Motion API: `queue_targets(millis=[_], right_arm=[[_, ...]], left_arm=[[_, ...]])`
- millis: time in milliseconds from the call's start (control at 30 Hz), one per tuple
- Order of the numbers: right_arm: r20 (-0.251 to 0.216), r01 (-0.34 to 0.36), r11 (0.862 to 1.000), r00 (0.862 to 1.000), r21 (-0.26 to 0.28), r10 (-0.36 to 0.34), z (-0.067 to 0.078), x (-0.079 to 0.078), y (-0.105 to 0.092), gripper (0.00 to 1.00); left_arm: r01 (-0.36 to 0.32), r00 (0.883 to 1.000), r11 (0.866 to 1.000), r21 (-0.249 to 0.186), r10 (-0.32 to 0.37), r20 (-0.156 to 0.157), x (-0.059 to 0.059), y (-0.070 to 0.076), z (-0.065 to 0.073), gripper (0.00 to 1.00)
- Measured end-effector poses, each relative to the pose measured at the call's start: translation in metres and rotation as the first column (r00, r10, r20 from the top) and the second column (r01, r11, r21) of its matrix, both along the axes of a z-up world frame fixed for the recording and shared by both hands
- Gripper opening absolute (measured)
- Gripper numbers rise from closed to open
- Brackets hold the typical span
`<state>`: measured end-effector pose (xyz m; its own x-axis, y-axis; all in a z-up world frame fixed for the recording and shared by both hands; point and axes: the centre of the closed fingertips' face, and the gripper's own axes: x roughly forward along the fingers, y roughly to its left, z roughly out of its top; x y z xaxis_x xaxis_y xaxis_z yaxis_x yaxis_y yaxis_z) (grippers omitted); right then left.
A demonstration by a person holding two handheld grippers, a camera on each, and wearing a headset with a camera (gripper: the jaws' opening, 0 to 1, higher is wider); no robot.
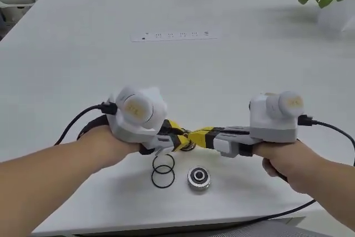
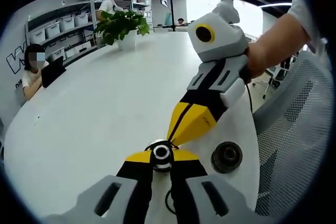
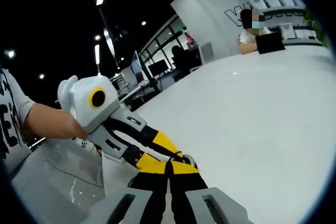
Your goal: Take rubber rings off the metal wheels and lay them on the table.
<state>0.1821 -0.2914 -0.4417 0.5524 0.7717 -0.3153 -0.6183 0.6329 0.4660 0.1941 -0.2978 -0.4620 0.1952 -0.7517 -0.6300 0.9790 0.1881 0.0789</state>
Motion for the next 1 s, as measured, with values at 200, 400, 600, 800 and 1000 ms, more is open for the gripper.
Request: queue_targets(millis=[200, 400, 600, 800, 1000], right_arm=[[-0.002, 0.033, 0.999, 0.999, -0.041, -0.033, -0.007, 0.004, -0.009, 0.00], [-0.007, 0.048, 0.997, 0.999, -0.058, -0.049, -0.012, 0.003, -0.015, 0.00], [-0.006, 0.054, 0.996, 0.998, -0.066, -0.055, -0.013, 0.004, -0.015, 0.00], [0.008, 0.043, 0.995, 0.999, -0.090, -0.043, -0.014, 0.003, -0.014, 0.00], [0.015, 0.038, 0.994, 0.999, -0.099, -0.037, -0.014, 0.002, -0.015, 0.00]], left_arm=[[-0.010, 1.000, 1.000, -0.003, 0.010, -0.007, 0.000, 0.000, 0.000, 0.07], [-0.013, 1.000, 1.000, 0.000, 0.013, -0.001, 0.000, 0.000, 0.001, 0.07], [-0.010, 1.000, 1.000, 0.000, 0.010, 0.004, 0.000, -0.001, 0.001, 0.07], [0.002, 1.000, 1.000, 0.005, -0.002, 0.015, -0.002, 0.000, 0.001, 0.07], [0.010, 1.000, 1.000, 0.009, -0.010, 0.020, -0.002, 0.000, 0.002, 0.08]])
